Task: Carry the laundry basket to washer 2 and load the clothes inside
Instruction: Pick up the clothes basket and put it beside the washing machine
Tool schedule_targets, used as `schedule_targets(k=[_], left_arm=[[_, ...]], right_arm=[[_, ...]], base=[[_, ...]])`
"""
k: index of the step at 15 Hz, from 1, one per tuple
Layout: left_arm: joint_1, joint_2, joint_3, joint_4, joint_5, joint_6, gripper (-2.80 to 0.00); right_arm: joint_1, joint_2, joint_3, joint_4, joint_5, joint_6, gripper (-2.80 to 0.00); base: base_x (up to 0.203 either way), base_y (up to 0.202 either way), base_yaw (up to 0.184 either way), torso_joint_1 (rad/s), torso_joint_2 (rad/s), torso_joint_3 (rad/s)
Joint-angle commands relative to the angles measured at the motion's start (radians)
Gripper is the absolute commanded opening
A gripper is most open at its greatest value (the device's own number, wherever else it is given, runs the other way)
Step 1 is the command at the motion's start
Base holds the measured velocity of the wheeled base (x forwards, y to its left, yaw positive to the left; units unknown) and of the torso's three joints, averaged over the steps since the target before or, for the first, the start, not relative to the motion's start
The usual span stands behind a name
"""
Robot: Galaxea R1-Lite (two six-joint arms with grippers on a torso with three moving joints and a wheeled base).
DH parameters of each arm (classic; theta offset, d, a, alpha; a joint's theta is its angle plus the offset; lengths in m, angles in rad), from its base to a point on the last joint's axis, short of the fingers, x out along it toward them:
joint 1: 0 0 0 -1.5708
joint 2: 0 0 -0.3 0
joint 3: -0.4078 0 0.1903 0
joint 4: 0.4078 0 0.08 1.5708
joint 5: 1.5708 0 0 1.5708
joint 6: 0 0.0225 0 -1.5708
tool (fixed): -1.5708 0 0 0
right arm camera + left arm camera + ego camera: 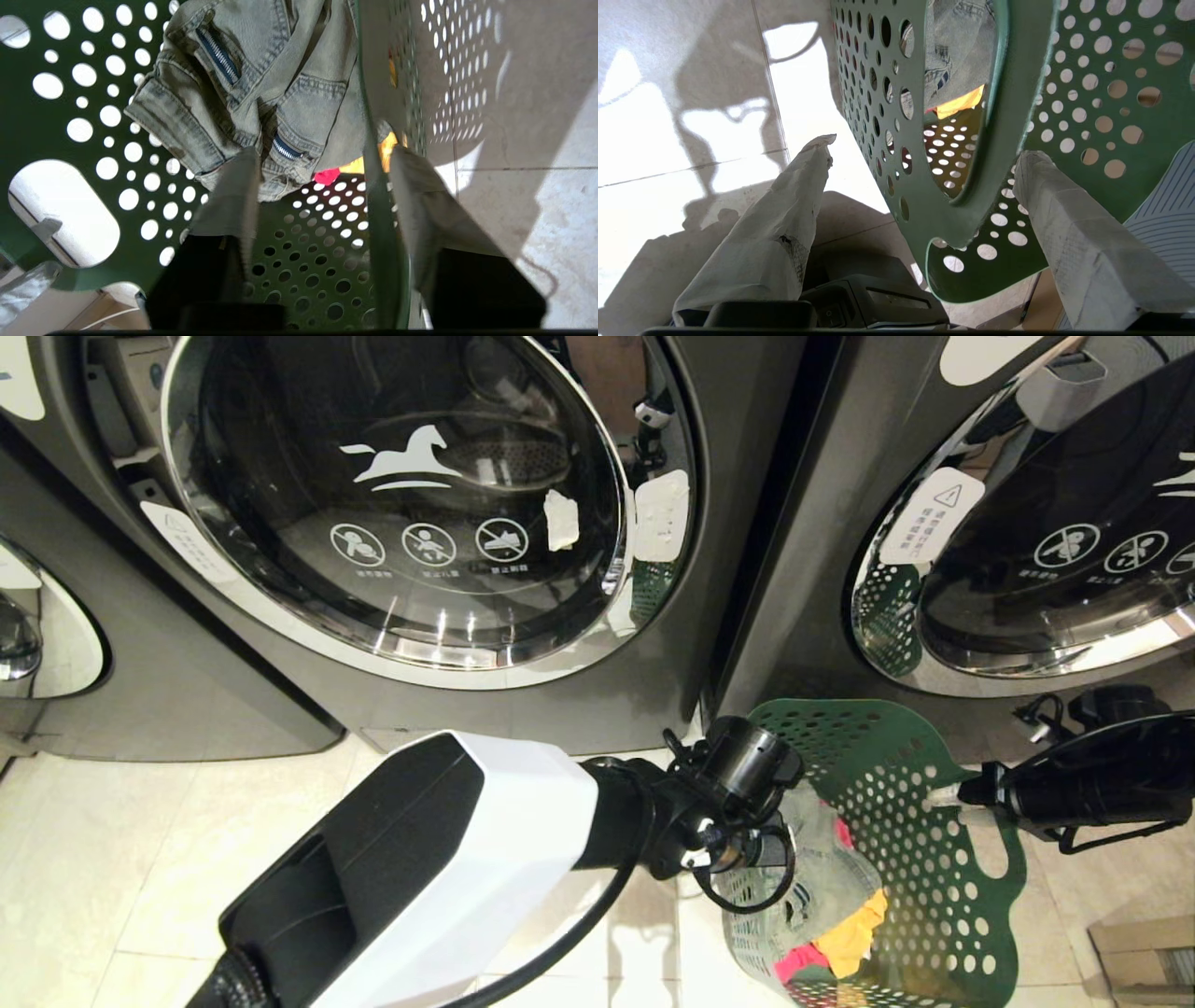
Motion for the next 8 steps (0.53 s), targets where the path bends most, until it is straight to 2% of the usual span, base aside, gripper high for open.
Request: schedule_targets(k=[1,5,6,8], left_arm=[[0.0,-0.01,0.001,0.014,0.002,-0.005,0.0],[0.001,-0.052,0.001,0.061,0.004,-0.009,0.0],[0.001,-0.061,0.001,0.078,0.005,-0.014,0.0],[0.002,-0.09,0.001,0.116,0.007,-0.023,0.0]], right_arm=[[-0.001,-0.065,0.052,0.004,0.018,-0.001,0.0],[-0.001,-0.161,0.156,0.046,0.003,-0.078,0.0],[0.0,-0.164,0.161,0.048,-0.045,-0.087,0.0],[-0.001,-0.154,0.175,0.044,-0.136,-0.165,0.0]], base=[[0.0,0.0,0.0,0.0,0.0,0.0],[0.0,0.0,0.0,0.0,0.0,0.0],[0.0,0.0,0.0,0.0,0.0,0.0],[0.0,0.0,0.0,0.0,0.0,0.0]])
